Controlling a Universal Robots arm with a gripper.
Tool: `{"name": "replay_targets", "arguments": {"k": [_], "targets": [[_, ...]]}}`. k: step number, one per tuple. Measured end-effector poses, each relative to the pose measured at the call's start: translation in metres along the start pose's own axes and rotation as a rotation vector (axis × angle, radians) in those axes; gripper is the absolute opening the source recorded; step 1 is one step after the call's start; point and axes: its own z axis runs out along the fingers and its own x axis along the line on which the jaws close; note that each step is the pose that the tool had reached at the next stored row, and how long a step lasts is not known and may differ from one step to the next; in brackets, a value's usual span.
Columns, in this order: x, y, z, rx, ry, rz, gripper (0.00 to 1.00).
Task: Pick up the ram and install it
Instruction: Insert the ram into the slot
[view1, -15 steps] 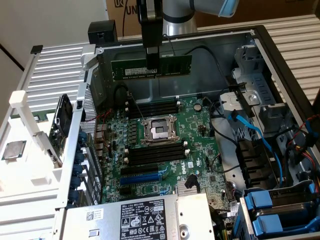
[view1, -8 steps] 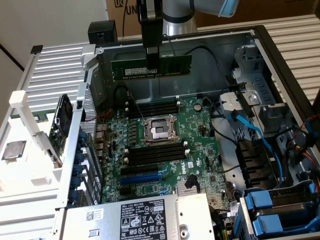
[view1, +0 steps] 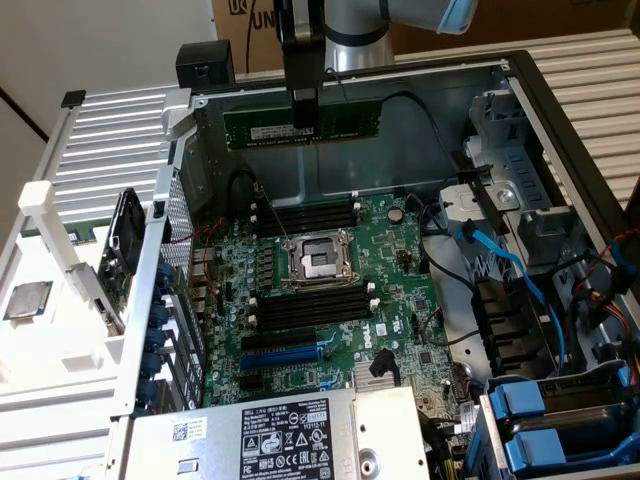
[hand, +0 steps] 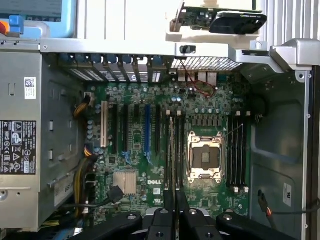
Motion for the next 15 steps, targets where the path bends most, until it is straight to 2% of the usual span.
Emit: {"name": "replay_targets", "arguments": {"k": [2, 3, 6, 7, 8, 9, 10, 13, 15], "targets": [[-0.003, 0.0005, 0.001, 0.0027, -0.0021, 0.0, 0.13], [-0.009, 0.0011, 0.0029, 0.0047, -0.003, 0.0, 0.13], [-0.022, 0.0017, 0.0074, 0.0061, -0.0032, 0.0, 0.13], [-0.03, 0.002, 0.0111, 0.0063, -0.0033, 0.0, 0.13], [-0.037, 0.0052, 0.0169, 0.0122, -0.0035, -0.001, 0.13], [-0.036, 0.0071, 0.0192, 0.0189, -0.0033, -0.001, 0.13], [-0.036, 0.0078, 0.0206, 0.0215, -0.0033, -0.001, 0.13], [-0.036, 0.008, 0.0233, 0.0232, -0.0032, -0.001, 0.13], [-0.036, 0.0078, 0.0301, 0.0254, -0.0031, -0.001, 0.13]]}}
